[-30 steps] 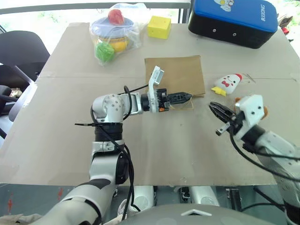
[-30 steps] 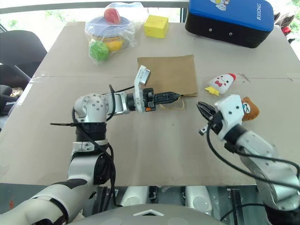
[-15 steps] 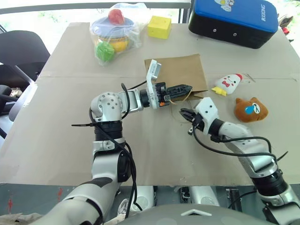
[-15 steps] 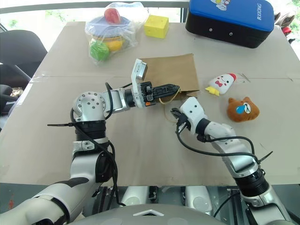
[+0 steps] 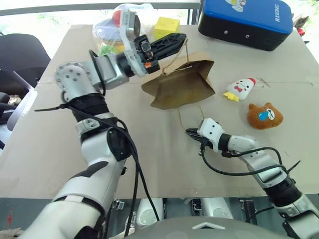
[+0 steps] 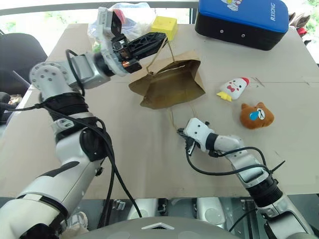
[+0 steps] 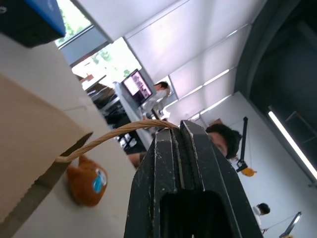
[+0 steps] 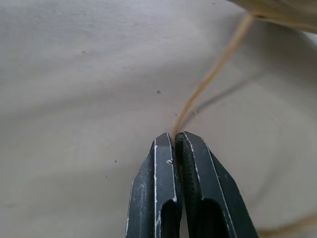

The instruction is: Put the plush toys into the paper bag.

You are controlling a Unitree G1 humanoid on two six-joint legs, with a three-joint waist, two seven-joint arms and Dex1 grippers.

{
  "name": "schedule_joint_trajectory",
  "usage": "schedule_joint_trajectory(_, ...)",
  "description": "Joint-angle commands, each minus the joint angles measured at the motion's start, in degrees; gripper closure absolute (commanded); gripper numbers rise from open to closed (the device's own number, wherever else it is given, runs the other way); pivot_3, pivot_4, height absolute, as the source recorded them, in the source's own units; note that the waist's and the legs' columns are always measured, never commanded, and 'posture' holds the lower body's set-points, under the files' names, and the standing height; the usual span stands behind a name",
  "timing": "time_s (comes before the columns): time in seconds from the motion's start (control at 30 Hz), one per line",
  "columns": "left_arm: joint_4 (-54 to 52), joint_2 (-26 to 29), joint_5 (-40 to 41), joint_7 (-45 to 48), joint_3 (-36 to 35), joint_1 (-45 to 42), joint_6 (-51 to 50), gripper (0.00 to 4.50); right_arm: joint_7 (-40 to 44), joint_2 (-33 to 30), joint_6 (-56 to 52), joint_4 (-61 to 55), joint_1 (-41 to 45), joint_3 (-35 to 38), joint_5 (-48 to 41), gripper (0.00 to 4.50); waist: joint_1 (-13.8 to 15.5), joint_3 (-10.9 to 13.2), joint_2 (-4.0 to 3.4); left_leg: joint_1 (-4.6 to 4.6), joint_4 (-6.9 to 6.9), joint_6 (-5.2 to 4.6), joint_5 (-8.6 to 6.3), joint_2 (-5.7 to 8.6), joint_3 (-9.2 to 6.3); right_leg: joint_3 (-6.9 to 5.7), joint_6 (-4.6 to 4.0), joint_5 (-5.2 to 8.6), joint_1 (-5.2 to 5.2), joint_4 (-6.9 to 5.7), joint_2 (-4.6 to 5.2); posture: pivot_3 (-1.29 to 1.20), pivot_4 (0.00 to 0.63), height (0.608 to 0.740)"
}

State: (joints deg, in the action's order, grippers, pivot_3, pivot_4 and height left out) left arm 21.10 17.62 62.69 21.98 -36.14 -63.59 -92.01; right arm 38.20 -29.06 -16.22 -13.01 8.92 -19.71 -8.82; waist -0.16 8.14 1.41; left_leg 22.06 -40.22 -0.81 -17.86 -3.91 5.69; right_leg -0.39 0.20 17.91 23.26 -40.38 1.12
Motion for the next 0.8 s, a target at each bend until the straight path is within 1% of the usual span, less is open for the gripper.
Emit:
schedule_joint_trajectory(0.03,0.27,3.06,6.99,-2.78,1.40,-0.76,-0.49,4.50,1.48,-2.86,-1.04,-0.84,-3.31,4.64,-1.59,4.46,0.05,0.00,0.01,0.00,0.00,0.00,0.00,0.01,0.00,0.00,0.00,0.00,0.00,0.00,0.01,0.00,0.150,0.729)
schedule_joint_trajectory(0.1,1.57,5.68,10.51,-5.64,2.81,-1.85,-0.49,4.50,2.52,-4.44,-1.88,-4.97,-5.48,8.89,-4.82,4.46,0.16,0.00,0.01,-0.02,-0.02,0.00,0.00,0.02,-0.04,-0.04,0.00,0.00,-0.05,0.00,0.03,0.00,0.150,0.729)
schedule_joint_trajectory(0.17,1.77,8.14,13.09,-8.66,6.06,-2.94,-0.49,4.50,3.94,-6.31,-4.77,-10.91,-7.45,12.59,-9.00,4.46,0.07,0.03,0.04,-0.02,-0.02,0.00,0.00,0.02,-0.06,-0.05,0.00,0.00,-0.05,-0.02,0.02,0.00,0.150,0.729)
schedule_joint_trajectory(0.23,2.30,8.83,14.84,-12.33,7.88,-3.66,-0.49,4.50,3.58,-6.97,-8.77,-17.39,-8.27,16.81,-14.71,4.46,-0.10,0.04,0.05,-0.02,-0.01,0.00,0.00,0.01,-0.08,-0.05,0.00,0.00,-0.04,-0.03,0.00,0.00,0.150,0.729)
schedule_joint_trajectory(0.3,1.87,8.33,15.60,-15.45,9.02,-3.51,-0.49,4.50,1.06,-5.80,-13.97,-22.84,-7.76,21.05,-22.17,4.46,-0.32,0.04,0.04,-0.05,-0.01,0.01,0.00,0.00,-0.09,-0.05,0.00,0.00,-0.04,-0.08,-0.01,0.00,0.150,0.729)
schedule_joint_trajectory(0.4,-1.76,6.37,16.23,-18.88,11.26,-0.88,-0.49,4.50,-4.93,-2.77,-20.61,-30.09,-5.31,25.96,-39.58,4.46,-0.60,0.04,0.04,-0.11,-0.01,0.03,0.01,-0.01,-0.12,-0.01,0.00,0.00,-0.04,-0.19,-0.04,0.00,0.150,0.729)
schedule_joint_trajectory(0.43,-2.13,5.53,16.60,-20.22,11.21,-0.19,-0.49,4.50,-7.17,-1.93,-21.44,-31.84,-3.87,26.98,-43.47,4.46,-0.66,0.04,0.04,-0.12,-0.01,0.03,0.01,-0.01,-0.11,0.00,0.00,0.00,-0.04,-0.21,-0.04,0.00,0.150,0.729)
schedule_joint_trajectory(0.47,-2.39,4.75,17.97,-21.30,11.14,0.46,-0.49,4.50,-10.12,-1.01,-21.78,-32.85,-1.90,27.61,-44.66,4.23,-0.69,0.04,0.04,-0.12,-0.01,0.03,0.01,-0.01,-0.11,0.01,0.00,0.00,-0.04,-0.21,-0.04,0.00,0.150,0.729)
schedule_joint_trajectory(0.5,-2.46,4.08,19.56,-22.45,10.94,0.89,-0.49,4.50,-13.01,-0.34,-22.23,-33.22,-0.07,27.94,-44.50,3.95,-0.73,0.04,0.04,-0.11,-0.01,0.03,0.01,-0.01,-0.10,0.02,0.00,0.00,-0.01,-0.22,-0.04,0.00,0.150,0.729)
schedule_joint_trajectory(0.53,-2.07,3.30,21.23,-23.80,10.38,0.95,-0.49,4.50,-16.00,0.06,-22.78,-32.63,2.30,27.53,-42.19,3.68,-0.72,0.05,0.05,-0.10,-0.01,0.03,0.01,-0.01,-0.10,0.05,0.00,0.00,0.02,-0.24,-0.04,0.00,0.150,0.729)
schedule_joint_trajectory(0.57,-1.63,2.75,23.17,-25.21,10.03,0.94,-0.22,4.50,-18.24,0.22,-23.25,-31.99,4.33,26.85,-40.18,3.68,-0.62,0.06,0.07,-0.08,-0.02,0.03,0.01,0.00,-0.10,0.06,0.00,0.00,0.04,-0.26,-0.03,0.00,0.150,0.729)
schedule_joint_trajectory(0.6,-1.06,2.48,25.18,-26.26,9.97,0.77,0.12,4.50,-19.17,0.09,-23.94,-30.97,6.36,25.37,-38.65,3.79,-0.54,0.07,0.08,-0.06,-0.03,0.03,0.01,0.02,-0.11,0.05,0.00,0.00,0.05,-0.25,-0.03,0.00,0.150,0.729)
schedule_joint_trajectory(0.63,-0.51,2.44,27.24,-27.26,10.26,0.67,0.54,4.50,-19.22,-0.24,-24.36,-30.05,7.92,23.63,-37.24,4.05,-0.52,0.07,0.08,-0.06,-0.03,0.03,0.01,0.04,-0.09,0.06,0.00,0.00,0.06,-0.24,-0.02,0.00,0.150,0.729)
schedule_joint_trajectory(0.67,-0.24,2.37,28.14,-27.39,10.77,0.56,0.63,4.50,-18.84,-0.78,-24.07,-26.38,10.62,19.69,-32.70,4.29,-0.44,0.07,0.08,-0.06,-0.03,0.03,0.01,0.05,-0.08,0.07,0.00,0.00,0.06,-0.25,-0.02,0.00,0.150,0.729)
schedule_joint_trajectory(0.73,0.67,2.01,30.66,-28.69,11.74,0.50,1.51,4.50,-17.01,-2.76,-23.09,-19.66,14.84,11.62,-23.79,4.29,-0.79,0.07,0.08,-0.02,0.01,0.03,0.01,0.07,-0.08,0.07,0.01,0.01,0.08,-0.17,-0.03,0.00,0.150,0.729)
schedule_joint_trajectory(0.8,1.32,1.89,35.76,-31.11,13.18,0.67,3.68,4.50,-15.89,-1.85,-21.53,-14.65,16.78,7.67,-19.70,4.29,-0.69,0.07,0.08,-0.09,0.01,0.02,0.01,0.16,-0.03,0.17,0.01,0.00,0.11,-0.27,0.01,0.00,0.150,0.729)
